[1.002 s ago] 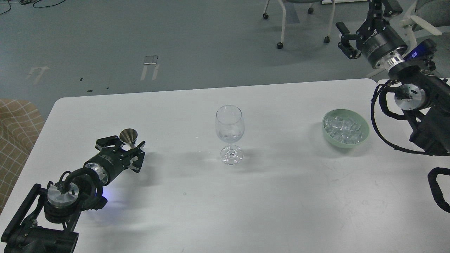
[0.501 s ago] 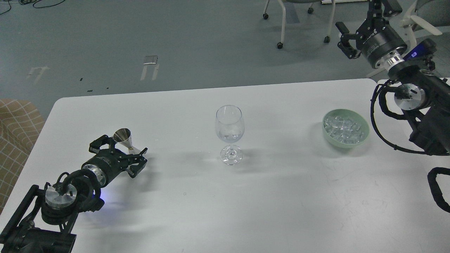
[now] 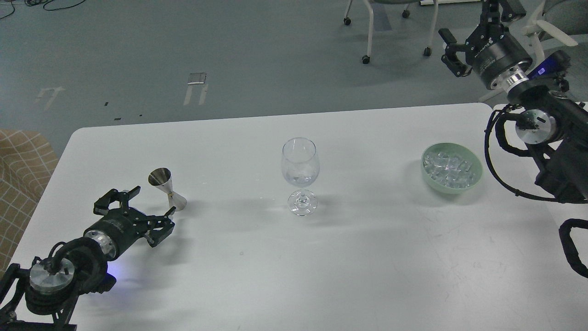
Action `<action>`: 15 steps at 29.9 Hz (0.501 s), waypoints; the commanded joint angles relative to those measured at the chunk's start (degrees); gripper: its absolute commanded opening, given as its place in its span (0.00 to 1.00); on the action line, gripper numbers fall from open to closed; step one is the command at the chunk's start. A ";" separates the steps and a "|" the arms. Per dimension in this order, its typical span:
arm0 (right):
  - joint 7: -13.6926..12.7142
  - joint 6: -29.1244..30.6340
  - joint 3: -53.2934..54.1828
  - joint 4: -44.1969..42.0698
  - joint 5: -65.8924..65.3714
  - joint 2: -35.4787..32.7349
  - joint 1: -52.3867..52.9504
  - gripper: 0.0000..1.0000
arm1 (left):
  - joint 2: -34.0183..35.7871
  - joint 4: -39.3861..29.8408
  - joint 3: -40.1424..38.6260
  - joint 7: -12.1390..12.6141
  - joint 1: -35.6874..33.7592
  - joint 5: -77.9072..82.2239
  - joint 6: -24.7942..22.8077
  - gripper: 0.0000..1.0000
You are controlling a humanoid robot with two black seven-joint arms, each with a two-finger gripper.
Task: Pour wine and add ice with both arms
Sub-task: 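Open the left gripper and raise the left arm away from the jigger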
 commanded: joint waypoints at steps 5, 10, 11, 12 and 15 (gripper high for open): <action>0.00 0.00 0.00 -0.01 -0.01 -0.02 0.00 1.00 | 1.98 -1.52 -5.82 2.09 4.85 0.18 -5.20 0.98; 0.00 0.00 0.00 0.07 -0.01 -0.02 -0.09 1.00 | 4.71 -0.90 -8.98 1.48 5.20 1.32 -15.30 0.98; 0.00 0.00 0.00 0.07 -0.01 -0.02 -0.09 1.00 | 5.58 -0.73 -9.86 1.47 5.12 2.02 -18.10 0.98; 0.00 0.00 0.00 0.07 -0.01 -0.02 -0.09 1.00 | 6.37 -0.72 -11.00 1.47 5.03 2.90 -20.31 0.98; 0.00 0.00 0.09 0.07 -0.10 -0.11 0.17 1.00 | 9.01 -0.72 -12.85 1.47 4.07 6.49 -24.88 0.98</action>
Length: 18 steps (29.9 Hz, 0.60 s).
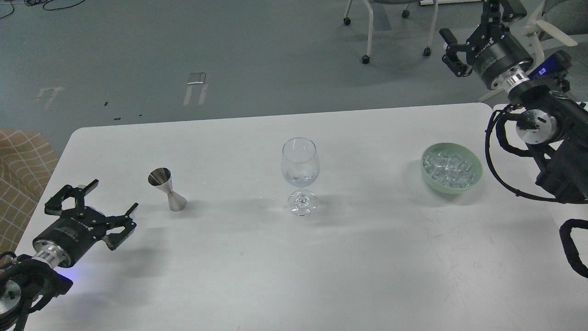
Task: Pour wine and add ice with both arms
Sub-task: 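Open the left gripper and raise the left arm away from the jigger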
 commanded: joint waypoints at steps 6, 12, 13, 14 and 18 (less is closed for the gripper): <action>-0.09 0.00 0.00 0.01 -0.10 -0.26 0.68 1.00 | 4.70 0.40 -2.06 -0.19 -8.43 12.62 -7.48 0.98; -0.26 0.00 -0.09 0.53 -0.10 -0.17 0.86 1.00 | 4.43 9.79 -1.01 -3.44 -20.47 21.60 -7.66 0.98; -0.61 0.00 -0.35 0.62 -0.18 -0.17 0.95 1.00 | 4.43 12.50 0.56 -4.66 -23.36 22.48 -8.01 0.98; -0.70 0.00 -0.70 0.71 -0.19 -0.17 1.03 1.00 | 4.61 13.75 1.79 -5.11 -24.96 22.66 -8.36 0.98; -0.79 0.00 -4.56 0.80 -0.19 -0.26 1.91 1.00 | 5.31 20.69 8.91 -7.83 -33.31 23.10 -8.50 0.98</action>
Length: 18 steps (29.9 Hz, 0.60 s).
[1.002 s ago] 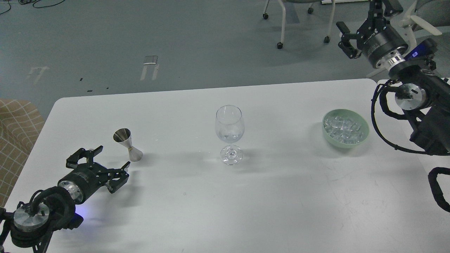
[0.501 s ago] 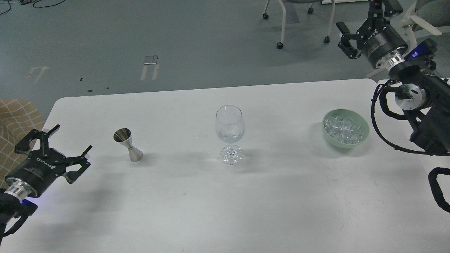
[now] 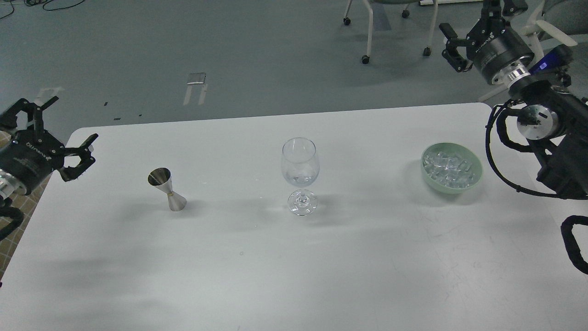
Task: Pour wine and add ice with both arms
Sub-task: 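Open the left gripper and raise the left arm away from the jigger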
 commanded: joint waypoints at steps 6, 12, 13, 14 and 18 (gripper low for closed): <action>-0.16 0.00 -9.96 0.23 -0.97 -0.28 3.07 1.00 | 0.62 10.11 14.97 -10.89 -10.85 4.66 -0.13 0.98; -0.24 -1.98 -18.23 1.81 -8.25 -2.83 5.18 1.00 | 0.18 9.76 17.53 -11.15 -11.73 4.40 -0.13 0.98; -0.16 -3.46 -19.97 3.20 -10.44 -4.31 5.18 1.00 | 0.18 9.67 17.70 -11.15 -11.73 4.40 -0.13 0.98; -0.16 -4.96 -21.21 5.04 -12.72 -6.07 5.18 1.00 | 0.18 9.49 17.71 -11.15 -11.73 4.40 -0.13 0.98; -0.16 -9.18 -23.50 10.85 -19.59 -11.26 4.74 1.00 | 0.27 9.41 17.71 -11.06 -11.82 4.31 -0.13 0.98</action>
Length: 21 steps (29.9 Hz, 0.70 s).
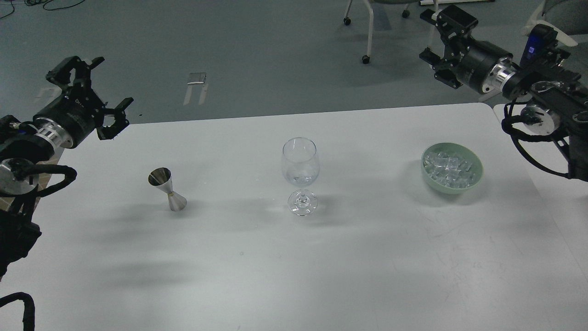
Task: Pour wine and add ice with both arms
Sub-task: 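Open the left gripper and raise the left arm away from the jigger, then lower the right gripper into the green bowl and pinch an ice cube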
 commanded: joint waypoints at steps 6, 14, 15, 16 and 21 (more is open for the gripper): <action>-0.02 -12.54 -6.15 16.33 -22.69 -14.23 -2.17 1.00 | -0.11 -0.38 -0.16 0.08 -0.11 -0.13 0.01 0.98; -0.11 -22.21 -6.24 27.70 -36.43 -24.71 -10.08 1.00 | -1.95 -1.97 -0.16 0.17 -0.55 -0.13 0.01 0.98; -0.19 -24.57 -6.33 28.22 -38.18 -24.97 -11.56 1.00 | -2.22 -1.97 -0.16 0.17 -0.55 -0.13 0.01 0.98; -0.19 -25.82 -6.33 28.49 -38.98 -24.97 -12.36 1.00 | -2.22 -1.97 -0.16 0.17 -0.64 -0.13 0.01 0.98; -3.97 -35.39 -6.33 31.22 -47.76 -24.97 -16.05 1.00 | -2.75 -2.05 -0.16 0.17 -0.55 -0.13 0.01 0.98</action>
